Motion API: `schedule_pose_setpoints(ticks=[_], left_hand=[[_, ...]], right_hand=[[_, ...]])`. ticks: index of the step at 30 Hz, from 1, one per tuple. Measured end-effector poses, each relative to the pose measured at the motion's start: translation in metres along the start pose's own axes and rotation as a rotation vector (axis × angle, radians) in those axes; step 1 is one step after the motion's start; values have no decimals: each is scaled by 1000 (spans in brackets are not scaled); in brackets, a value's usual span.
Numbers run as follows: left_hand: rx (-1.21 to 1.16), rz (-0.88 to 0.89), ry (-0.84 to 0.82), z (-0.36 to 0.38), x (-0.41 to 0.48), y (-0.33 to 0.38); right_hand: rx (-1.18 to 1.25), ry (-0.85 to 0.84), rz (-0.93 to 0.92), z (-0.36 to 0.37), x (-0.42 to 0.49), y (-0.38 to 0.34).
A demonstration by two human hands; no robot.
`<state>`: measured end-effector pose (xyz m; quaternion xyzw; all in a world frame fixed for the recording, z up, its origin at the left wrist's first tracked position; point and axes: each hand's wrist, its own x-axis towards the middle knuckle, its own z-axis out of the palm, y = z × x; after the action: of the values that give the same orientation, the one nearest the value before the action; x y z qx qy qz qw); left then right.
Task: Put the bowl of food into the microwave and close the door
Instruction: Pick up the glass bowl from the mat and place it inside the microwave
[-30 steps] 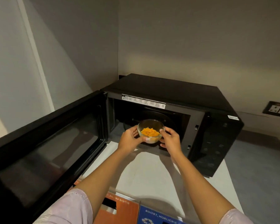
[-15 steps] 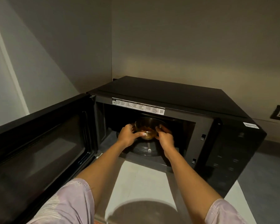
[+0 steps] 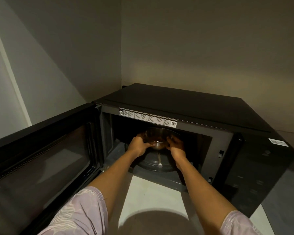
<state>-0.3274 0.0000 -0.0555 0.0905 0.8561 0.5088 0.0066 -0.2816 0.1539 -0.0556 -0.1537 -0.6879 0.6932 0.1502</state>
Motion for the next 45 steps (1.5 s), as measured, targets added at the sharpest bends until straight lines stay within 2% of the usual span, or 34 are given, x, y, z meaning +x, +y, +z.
schedule_pose_setpoints(ticks=[12, 17, 26, 33, 39, 45], left_hand=[[22, -6, -36, 3, -1, -1], [67, 27, -124, -5, -18, 2], [138, 19, -205, -37, -78, 14], [223, 92, -200, -71, -151, 32], [306, 195, -76, -115, -207, 43], [585, 305, 126, -174, -253, 64]], right_hand=[[-31, -19, 22, -2, 4, 5], [-213, -32, 53, -4, -7, -4], [-575, 74, -19, -5, -70, -21], [-613, -65, -155, 22, -149, -30], [-609, -185, -314, 50, -194, -60], [-587, -327, -427, 88, -235, -98]])
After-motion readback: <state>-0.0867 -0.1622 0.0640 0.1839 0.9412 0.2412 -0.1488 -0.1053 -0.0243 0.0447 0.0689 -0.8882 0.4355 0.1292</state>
